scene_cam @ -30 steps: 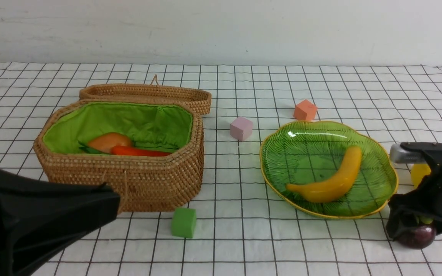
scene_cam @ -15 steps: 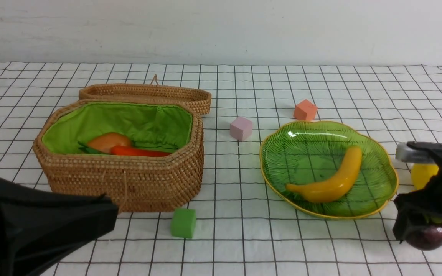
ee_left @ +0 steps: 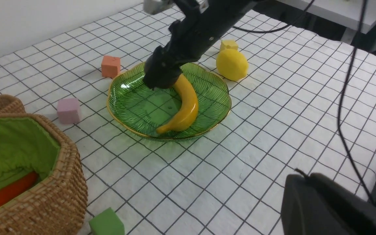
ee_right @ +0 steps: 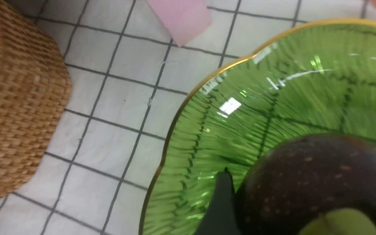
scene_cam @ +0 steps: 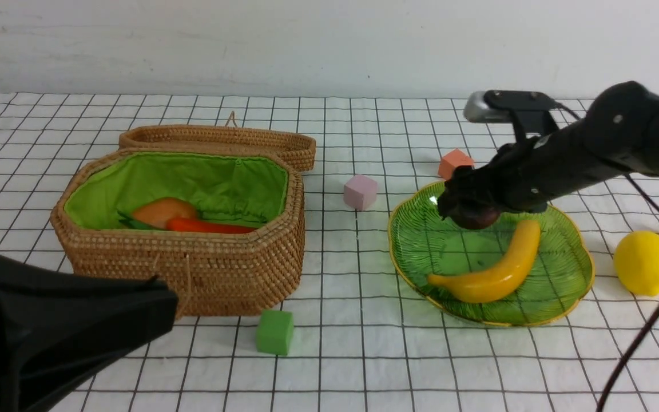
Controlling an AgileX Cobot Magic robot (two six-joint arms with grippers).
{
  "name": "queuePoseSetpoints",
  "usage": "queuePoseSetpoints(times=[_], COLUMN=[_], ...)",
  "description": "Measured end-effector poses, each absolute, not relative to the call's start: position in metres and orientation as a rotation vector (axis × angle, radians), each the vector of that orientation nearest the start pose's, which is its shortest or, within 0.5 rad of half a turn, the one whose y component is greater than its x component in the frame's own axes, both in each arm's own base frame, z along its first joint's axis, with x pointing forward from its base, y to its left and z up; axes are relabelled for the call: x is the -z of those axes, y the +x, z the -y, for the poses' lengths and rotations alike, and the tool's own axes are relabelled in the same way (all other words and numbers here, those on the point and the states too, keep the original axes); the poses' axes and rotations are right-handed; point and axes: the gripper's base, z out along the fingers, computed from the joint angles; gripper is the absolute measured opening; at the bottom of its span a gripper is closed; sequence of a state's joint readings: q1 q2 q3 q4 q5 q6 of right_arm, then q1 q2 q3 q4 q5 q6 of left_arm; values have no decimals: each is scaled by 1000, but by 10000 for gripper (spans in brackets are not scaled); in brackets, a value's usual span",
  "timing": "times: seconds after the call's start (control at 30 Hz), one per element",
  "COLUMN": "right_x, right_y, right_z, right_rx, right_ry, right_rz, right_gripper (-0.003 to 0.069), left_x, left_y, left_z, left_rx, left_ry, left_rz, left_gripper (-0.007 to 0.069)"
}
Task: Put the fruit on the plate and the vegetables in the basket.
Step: Use the right arm to grab a mangosteen and put it into the right plate, then use the right arm to grab a lemon and put it into the right plate
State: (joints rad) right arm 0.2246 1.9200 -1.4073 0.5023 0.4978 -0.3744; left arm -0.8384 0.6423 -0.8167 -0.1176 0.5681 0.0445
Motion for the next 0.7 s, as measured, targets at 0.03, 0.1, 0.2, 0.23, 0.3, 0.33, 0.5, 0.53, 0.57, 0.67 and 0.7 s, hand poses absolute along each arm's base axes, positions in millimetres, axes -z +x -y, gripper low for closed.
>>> queuePoseSetpoints(times=[0.03,0.1,0.2,0.23,0.3,0.33,0.5,0.53,0.57,0.67,0.7], right_x=[-220,-215,-217,-220,-226,-231,-280,-284,-287,-284,-275], right_y=[415,420,419,419,415,413,388,383,380,374,371], right_z=[-117,-119,-120,-119,-117,-114,-66,-53,-37,1,25], right_rx=[-419,-426,-433,-429,-422,-415,-257,-214,-167,-75,-65], right_ry=[-296,-315,-343,-355,-367,-364,-235,-184,-123,69,230], right_rz=[-2447,-2473,-2495,-2499,-2508,-2513,-2603,-2635,-2659,-2705,-2721], right_gripper=[625,668,680,680,679,678,629,618,610,603,608], left_x=[-381,-380,-379,-378,-378,-378,-378,-378,-379,-379,-379], left_y=[76,75,74,74,74,74,74,74,74,74,75], left_z=[93,93,93,93,93,93,93,93,94,94,94], left_rx=[672,678,680,681,682,682,678,678,678,679,679], left_ry=[779,784,788,789,789,790,795,794,794,792,791], left_rz=[-1773,-1791,-1802,-1805,-1806,-1806,-1803,-1802,-1801,-1796,-1794], left_gripper=[-13,-13,-13,-13,-13,-13,-13,-13,-13,-13,-13])
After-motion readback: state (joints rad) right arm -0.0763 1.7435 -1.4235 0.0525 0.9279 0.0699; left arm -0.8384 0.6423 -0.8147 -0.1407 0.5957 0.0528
